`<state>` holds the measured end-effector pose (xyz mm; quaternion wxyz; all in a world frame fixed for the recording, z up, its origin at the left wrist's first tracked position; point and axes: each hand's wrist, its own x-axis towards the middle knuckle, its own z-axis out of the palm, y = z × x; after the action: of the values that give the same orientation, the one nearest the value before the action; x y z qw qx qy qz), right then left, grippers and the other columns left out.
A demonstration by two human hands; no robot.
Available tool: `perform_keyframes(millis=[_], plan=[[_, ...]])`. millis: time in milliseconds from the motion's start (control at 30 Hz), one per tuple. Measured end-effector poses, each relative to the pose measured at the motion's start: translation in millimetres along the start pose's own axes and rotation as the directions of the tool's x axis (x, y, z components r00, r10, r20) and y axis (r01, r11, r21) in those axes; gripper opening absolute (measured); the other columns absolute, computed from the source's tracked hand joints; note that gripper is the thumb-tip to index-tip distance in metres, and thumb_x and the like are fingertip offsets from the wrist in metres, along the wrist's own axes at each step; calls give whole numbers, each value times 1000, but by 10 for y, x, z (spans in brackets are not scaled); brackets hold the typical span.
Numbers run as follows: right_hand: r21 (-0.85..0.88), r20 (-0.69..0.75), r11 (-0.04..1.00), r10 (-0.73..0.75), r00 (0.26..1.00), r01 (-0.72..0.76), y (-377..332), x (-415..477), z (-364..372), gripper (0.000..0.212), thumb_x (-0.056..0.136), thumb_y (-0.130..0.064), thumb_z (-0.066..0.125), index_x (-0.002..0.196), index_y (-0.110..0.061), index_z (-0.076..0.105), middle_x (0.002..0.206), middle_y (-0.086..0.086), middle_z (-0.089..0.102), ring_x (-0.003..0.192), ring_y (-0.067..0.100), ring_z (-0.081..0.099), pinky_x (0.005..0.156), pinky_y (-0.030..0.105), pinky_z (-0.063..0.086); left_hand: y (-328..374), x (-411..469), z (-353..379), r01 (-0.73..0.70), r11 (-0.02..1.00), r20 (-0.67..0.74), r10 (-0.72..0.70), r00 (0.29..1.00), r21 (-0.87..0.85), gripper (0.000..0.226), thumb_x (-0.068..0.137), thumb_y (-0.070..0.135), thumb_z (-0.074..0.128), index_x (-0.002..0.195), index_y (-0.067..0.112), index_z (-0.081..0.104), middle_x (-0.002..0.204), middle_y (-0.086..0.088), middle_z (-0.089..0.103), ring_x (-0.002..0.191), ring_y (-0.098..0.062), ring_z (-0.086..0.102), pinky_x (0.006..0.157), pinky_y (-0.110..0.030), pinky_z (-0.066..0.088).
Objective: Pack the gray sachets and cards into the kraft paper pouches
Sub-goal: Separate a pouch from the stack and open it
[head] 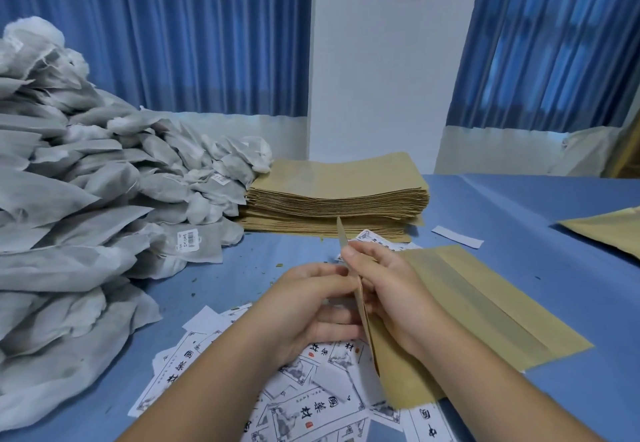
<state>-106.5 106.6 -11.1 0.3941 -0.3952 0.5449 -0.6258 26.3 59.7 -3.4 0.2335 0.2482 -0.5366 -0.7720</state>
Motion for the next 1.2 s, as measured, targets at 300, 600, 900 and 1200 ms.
perform_keyframes(millis=[300, 600, 900, 1200], plan=[[33, -11, 999, -26, 1000, 26, -7, -4, -17, 33, 82, -33, 71, 111, -19, 63, 79, 13, 52, 50, 9, 44, 43, 21, 36, 1, -24, 43, -43, 999, -17, 43, 999, -17, 32, 89, 13, 66, 118, 0, 59, 97, -21, 72, 86, -33, 71, 69, -39, 59], [-35, -3, 999, -18, 1000, 17, -23, -6, -30, 17, 83, -25, 71, 85, -12, 60, 72, 11, 58, 53, 14, 45, 44, 23, 35, 1, -20, 27, -75, 997, 30, 75, 997, -5, 32, 71, 10, 58, 96, -4, 72, 95, -24, 70, 84, -34, 70, 69, -39, 58], [-224, -24, 959, -184, 983, 174, -159, -78, -35, 24, 87, -19, 66, 67, -9, 57, 51, -1, 53, 43, 10, 44, 41, 19, 36, -19, -29, 68, -95, 995, 20, 95, 995, -10, 52, 78, 34, 75, 115, 1, 59, 99, -19, 72, 90, -32, 71, 72, -40, 58], [-252, -59, 928, -298, 953, 274, -272, -127, -83, 35, 85, -16, 65, 53, -17, 51, 49, -1, 44, 46, 10, 38, 44, 17, 34, -6, -74, 99, -100, 990, 108, 111, 988, -100, 39, 79, 12, 73, 116, 6, 62, 100, -18, 71, 88, -28, 71, 69, -39, 58]])
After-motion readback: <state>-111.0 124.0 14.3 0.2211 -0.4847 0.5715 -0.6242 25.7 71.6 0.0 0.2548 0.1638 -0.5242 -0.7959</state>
